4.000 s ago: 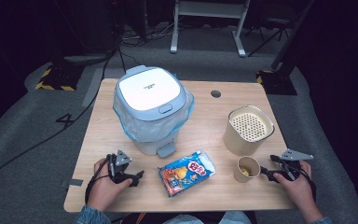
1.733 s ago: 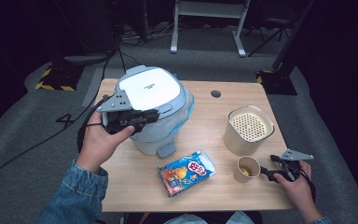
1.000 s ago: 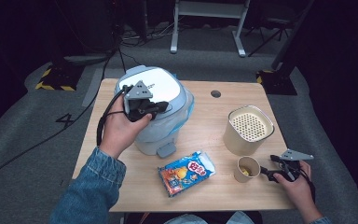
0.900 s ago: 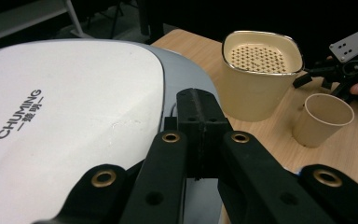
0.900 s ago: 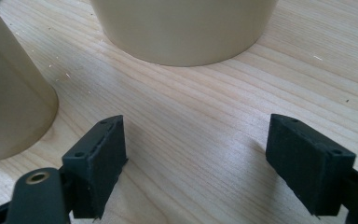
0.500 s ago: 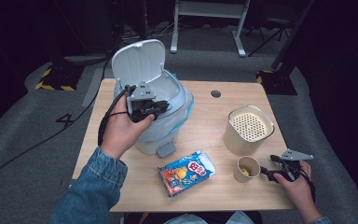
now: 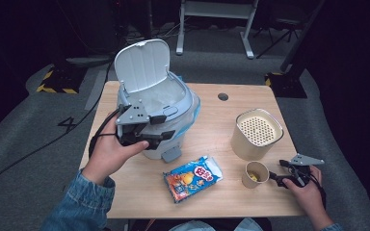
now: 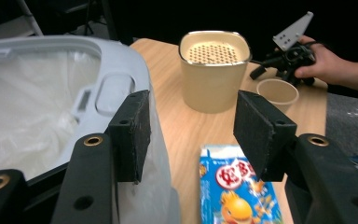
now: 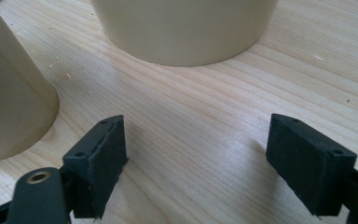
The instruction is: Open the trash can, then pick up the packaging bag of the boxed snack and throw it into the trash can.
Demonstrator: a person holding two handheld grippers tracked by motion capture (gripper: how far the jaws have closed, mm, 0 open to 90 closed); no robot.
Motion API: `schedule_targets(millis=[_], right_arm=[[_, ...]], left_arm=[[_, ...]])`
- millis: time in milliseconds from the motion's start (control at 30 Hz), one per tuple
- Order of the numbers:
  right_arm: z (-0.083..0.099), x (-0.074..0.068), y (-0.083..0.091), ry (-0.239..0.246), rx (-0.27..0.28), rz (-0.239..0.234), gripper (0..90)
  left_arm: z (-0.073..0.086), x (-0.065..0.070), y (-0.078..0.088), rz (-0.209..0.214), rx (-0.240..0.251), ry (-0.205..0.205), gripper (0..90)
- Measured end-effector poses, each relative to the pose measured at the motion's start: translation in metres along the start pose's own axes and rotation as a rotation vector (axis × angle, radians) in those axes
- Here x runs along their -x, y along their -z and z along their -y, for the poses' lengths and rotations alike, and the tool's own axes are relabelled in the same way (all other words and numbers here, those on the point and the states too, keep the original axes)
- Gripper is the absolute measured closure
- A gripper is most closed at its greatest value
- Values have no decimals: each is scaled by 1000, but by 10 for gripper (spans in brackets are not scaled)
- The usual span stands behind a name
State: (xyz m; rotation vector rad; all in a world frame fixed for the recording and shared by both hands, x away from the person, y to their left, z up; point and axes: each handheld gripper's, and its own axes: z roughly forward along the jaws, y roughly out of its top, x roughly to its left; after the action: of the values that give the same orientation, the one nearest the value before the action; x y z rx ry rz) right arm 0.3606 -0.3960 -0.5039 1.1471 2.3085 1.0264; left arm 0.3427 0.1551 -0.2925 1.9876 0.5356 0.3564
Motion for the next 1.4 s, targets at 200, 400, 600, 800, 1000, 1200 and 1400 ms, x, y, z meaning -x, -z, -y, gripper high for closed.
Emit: schedule_targets(millis=[200,400,600,800,1000,1200,1400], right_arm=[[-1,1,-1,7,-1,-9,204],[-1,4,1,11,10,-16,326],[-5,7,10,-1,24,-42,349],[-11,10,21,12,28,-59,394],[-21,8,36,18,26,-66,410],[-30,6,50,23,31,-84,437],[-35,6,57,-7,47,-136,451]], left_arm=[[33,-1,21,-40,-13,42,451],[73,-1,29,-68,-64,72,445],[113,-6,30,-85,-82,124,445],[148,-13,21,-127,-94,187,441],[179,-17,4,-171,-146,253,431],[201,-19,-10,-169,-196,309,429],[214,-21,-17,-205,-292,302,424]])
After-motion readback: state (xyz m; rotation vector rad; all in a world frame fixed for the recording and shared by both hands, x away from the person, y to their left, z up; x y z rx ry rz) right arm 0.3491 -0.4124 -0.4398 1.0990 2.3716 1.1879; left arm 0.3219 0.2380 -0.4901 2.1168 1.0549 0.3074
